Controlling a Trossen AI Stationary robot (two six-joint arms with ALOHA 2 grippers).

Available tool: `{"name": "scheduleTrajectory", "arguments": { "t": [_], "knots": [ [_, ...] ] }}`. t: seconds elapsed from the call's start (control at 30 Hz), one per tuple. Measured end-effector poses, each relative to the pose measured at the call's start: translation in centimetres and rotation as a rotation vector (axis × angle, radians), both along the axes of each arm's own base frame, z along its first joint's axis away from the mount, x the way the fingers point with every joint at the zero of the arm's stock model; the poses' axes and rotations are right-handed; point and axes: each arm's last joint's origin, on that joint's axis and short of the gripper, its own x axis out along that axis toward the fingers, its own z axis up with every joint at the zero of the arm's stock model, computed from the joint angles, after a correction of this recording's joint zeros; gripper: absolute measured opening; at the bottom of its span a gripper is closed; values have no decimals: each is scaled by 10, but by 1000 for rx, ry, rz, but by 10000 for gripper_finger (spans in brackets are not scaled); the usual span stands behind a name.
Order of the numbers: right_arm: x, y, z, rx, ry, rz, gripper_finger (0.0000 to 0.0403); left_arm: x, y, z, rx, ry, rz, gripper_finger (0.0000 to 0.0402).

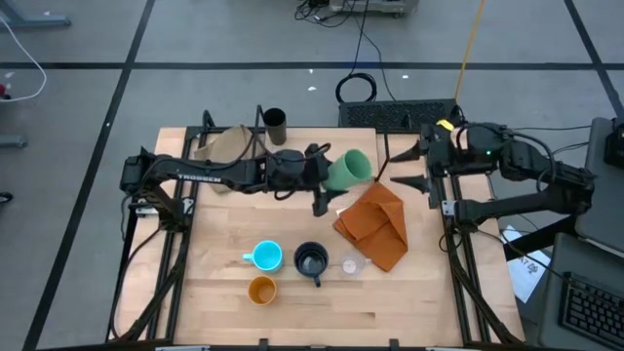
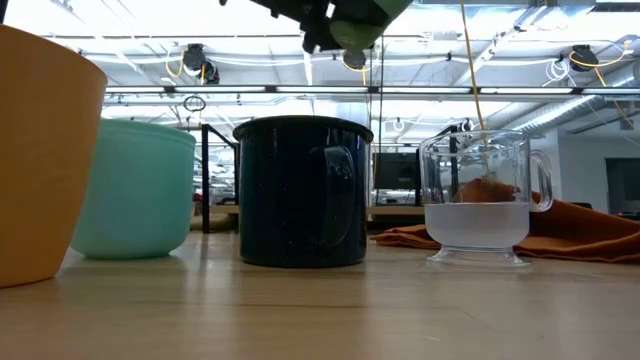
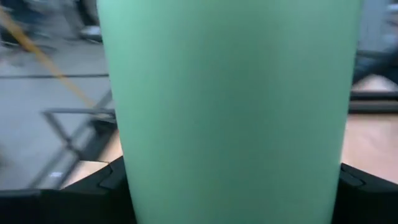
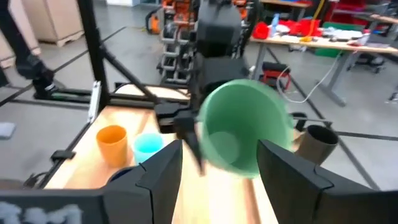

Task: Stack small to large cups/mugs on shelf
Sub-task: Put the green cup on the shelf

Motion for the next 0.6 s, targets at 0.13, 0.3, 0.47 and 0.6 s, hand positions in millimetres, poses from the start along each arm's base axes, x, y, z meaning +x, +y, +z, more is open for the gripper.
{"name": "scheduleTrajectory", "arguments": {
  "t": [0.13, 0.3, 0.47, 0.6],
  "knots": [
    [-3, 5, -1, -8, 15, 32, 198, 1, -12, 7, 79, -61, 154, 302],
    [-14, 7, -1, -17, 16, 48, 198, 0, -24, 15, 152, -133, 336, 302],
    [-25, 8, -2, -9, 33, 47, 198, 7, -27, 10, 184, -188, 513, 302],
    [-31, 8, -7, -5, 43, 47, 198, 24, -26, -11, 198, -229, 629, 302]
  ]
}}
